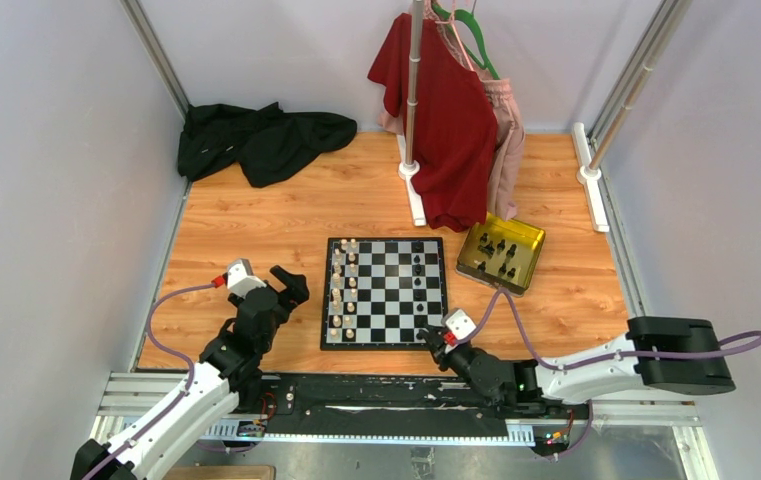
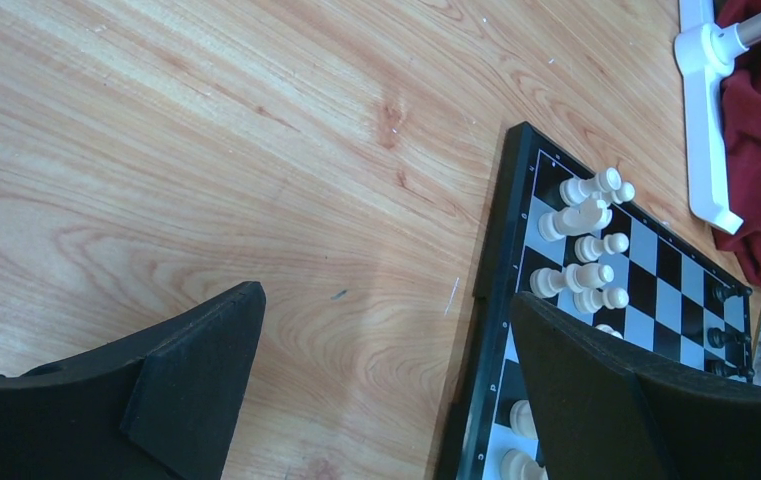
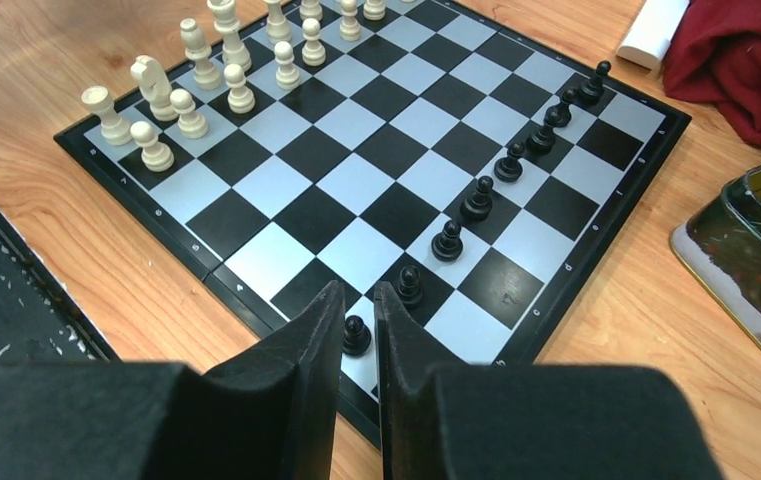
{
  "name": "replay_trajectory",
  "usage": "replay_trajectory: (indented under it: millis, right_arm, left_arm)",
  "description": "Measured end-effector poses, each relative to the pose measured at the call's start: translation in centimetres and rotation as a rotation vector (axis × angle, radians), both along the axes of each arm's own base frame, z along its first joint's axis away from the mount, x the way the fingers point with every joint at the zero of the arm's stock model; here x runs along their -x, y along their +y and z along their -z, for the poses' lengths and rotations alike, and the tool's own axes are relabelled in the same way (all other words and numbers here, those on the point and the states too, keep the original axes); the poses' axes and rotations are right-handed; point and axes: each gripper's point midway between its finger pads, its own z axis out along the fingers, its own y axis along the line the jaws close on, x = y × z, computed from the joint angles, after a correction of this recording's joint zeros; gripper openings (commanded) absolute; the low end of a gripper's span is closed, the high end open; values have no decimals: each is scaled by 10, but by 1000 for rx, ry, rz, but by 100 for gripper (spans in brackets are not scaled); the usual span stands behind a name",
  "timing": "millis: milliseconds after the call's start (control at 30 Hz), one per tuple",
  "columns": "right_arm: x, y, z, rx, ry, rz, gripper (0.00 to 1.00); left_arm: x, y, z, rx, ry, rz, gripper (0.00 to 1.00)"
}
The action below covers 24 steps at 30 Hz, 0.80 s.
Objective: Set up the chess pieces on the board
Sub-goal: Pick up the chess piece from the storage box.
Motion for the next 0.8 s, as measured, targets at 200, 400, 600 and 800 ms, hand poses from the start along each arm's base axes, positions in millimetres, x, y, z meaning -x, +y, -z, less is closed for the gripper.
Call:
replay_trajectory:
  millis: [200, 400, 600, 800]
  right_arm:
    - [2, -11, -4, 20, -10, 11, 22]
    - [-6, -26, -26, 14, -11, 93, 27]
    - [-20, -50, -61, -4, -24, 237, 33]
    - [-55, -91, -86, 45, -20, 454, 34]
  left_arm:
    - [0, 0, 0, -1, -1, 1, 100]
    - [0, -1, -1, -2, -6, 4, 100]
    - [0, -1, -1, -7, -7, 5, 100]
    - [1, 3, 0, -42, 2, 2, 100]
